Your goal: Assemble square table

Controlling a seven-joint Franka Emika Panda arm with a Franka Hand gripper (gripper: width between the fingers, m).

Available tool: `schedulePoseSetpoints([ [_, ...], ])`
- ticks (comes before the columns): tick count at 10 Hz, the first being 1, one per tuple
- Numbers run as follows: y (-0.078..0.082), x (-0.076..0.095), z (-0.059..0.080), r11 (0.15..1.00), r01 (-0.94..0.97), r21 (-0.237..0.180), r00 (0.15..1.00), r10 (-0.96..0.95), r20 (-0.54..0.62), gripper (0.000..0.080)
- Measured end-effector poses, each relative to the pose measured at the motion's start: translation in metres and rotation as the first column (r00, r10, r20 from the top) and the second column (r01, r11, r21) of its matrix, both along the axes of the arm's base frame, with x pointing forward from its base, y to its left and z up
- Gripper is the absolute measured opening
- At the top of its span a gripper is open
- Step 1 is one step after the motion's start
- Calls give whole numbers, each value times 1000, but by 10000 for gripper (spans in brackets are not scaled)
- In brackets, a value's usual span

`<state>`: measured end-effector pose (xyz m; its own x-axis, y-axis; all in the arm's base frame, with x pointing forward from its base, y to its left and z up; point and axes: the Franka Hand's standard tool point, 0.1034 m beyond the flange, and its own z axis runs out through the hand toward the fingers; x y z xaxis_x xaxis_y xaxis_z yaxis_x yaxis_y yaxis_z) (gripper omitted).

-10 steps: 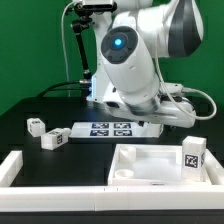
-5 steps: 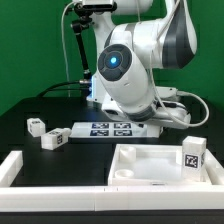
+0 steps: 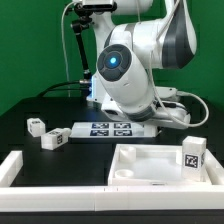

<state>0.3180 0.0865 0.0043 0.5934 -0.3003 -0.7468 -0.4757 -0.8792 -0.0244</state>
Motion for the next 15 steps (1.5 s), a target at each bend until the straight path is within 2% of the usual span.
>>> schedulePoseSetpoints([
  [4,0,2,1,1000,-3,-5,1000,3,4,286],
  [5,2,21,10,998,-46,-38,998,48,46,287],
  [6,4,37,28,998,-59,-26,995,60,74,287],
  [8,-2,73,74,995,-96,-35,982,101,162,288],
  [9,-10,79,89,991,-129,-21,976,131,175,288],
  [10,-16,84,94,991,-127,-44,969,133,207,288],
  [11,-14,89,89,990,-114,-87,945,135,298,288],
  [12,-12,86,89,988,-111,-111,925,144,353,288],
  [14,-14,95,92,983,-93,-157,873,156,463,288],
  [15,-24,113,110,980,-111,-167,848,181,498,288],
])
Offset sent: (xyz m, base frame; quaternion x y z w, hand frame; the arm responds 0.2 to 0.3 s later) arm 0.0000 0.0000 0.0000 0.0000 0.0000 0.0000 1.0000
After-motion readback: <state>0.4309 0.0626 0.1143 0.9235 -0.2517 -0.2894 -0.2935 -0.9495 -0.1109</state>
